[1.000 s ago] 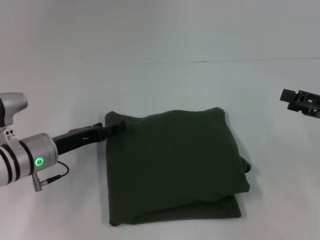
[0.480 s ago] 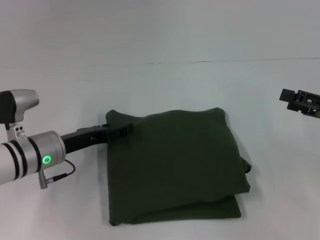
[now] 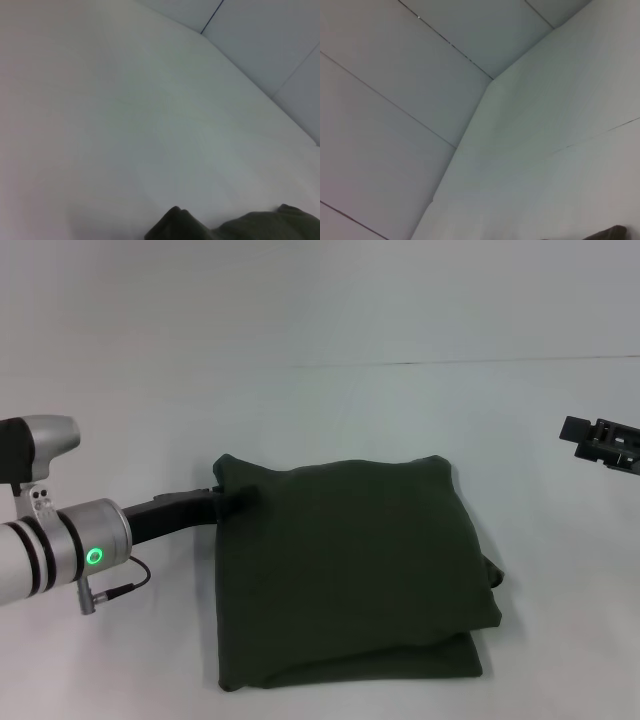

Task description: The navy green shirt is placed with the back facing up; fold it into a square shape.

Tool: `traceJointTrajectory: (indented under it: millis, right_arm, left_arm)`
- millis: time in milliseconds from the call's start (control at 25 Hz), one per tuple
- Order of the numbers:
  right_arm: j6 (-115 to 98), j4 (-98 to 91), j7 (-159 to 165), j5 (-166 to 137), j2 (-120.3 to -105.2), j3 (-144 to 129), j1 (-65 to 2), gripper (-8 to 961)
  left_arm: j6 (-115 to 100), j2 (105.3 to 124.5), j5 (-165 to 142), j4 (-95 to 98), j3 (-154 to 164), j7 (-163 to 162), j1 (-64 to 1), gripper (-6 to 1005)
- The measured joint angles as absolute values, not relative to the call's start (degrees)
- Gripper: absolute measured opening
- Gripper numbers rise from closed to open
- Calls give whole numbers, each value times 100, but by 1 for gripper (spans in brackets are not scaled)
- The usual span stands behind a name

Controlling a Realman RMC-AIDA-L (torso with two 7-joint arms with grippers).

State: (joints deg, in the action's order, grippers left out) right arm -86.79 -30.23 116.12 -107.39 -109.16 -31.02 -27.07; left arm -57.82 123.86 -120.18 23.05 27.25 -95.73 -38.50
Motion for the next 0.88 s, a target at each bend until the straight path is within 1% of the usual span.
traceJointTrajectory:
  millis: [160, 400, 600, 880]
  right_arm:
    - [-8679, -3023, 11611, -10739, -10915, -3103, -2707, 895]
    - [-8680, -3023, 11585, -10742, -10916, -3097, -2707, 894]
    - [-8683, -3023, 11583, -10754, -10916, -3094, -2707, 895]
    - [-8692, -3024, 11576, -10758, -10916, -3093, -2707, 895]
  left_arm:
    - [-5785, 12384, -12022, 2294, 2817, -9617, -3891, 471]
    - [-5832, 12383, -12017, 2311, 2962, -9765, -3970, 267]
    - [-5835, 12383, -12009, 2313, 3015, -9844, -4048, 45]
    - [-5836, 12372, -12010, 2324, 3015, -9994, -4190, 44]
